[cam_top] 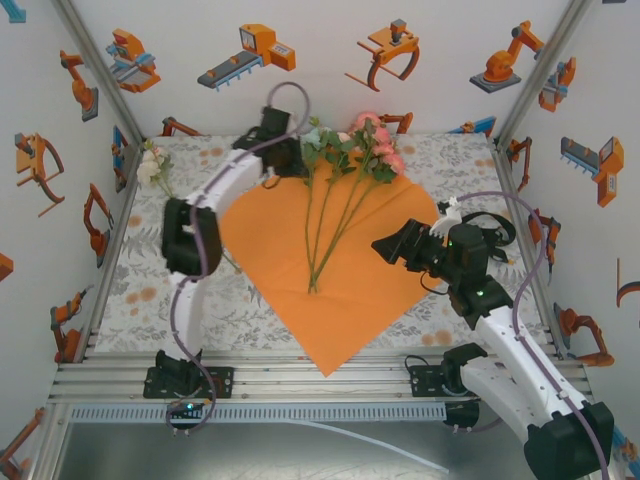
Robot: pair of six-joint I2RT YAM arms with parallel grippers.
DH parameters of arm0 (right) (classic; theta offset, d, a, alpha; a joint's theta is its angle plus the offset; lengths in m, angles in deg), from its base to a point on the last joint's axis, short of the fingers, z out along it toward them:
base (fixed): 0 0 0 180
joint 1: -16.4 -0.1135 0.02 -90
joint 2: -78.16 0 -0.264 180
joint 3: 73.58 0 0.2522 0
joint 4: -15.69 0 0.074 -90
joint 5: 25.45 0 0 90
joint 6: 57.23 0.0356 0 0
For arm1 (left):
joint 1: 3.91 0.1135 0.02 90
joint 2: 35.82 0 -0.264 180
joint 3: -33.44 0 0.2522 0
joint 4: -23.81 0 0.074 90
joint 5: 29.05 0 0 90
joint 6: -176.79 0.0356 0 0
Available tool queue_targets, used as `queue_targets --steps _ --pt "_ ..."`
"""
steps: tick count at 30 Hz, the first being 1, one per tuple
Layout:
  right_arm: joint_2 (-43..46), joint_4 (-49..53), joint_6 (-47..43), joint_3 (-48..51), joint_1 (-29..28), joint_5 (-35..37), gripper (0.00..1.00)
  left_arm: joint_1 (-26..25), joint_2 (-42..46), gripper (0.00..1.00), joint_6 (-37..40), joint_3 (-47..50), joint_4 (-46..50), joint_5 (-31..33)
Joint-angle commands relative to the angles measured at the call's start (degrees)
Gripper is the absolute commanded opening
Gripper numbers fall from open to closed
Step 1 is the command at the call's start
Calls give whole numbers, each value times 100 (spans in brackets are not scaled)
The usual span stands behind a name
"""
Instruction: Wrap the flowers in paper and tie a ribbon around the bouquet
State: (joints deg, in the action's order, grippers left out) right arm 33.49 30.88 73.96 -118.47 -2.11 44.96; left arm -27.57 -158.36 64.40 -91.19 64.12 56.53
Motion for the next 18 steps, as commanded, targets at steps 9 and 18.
queue_targets --steps 9,18 --pt "-192 -383 -35 102 25 -10 78 2866 1348 37 95 1845 184 1982" --pt "41 -47 -251 71 27 149 78 3073 -478 41 754 29 1092 2212"
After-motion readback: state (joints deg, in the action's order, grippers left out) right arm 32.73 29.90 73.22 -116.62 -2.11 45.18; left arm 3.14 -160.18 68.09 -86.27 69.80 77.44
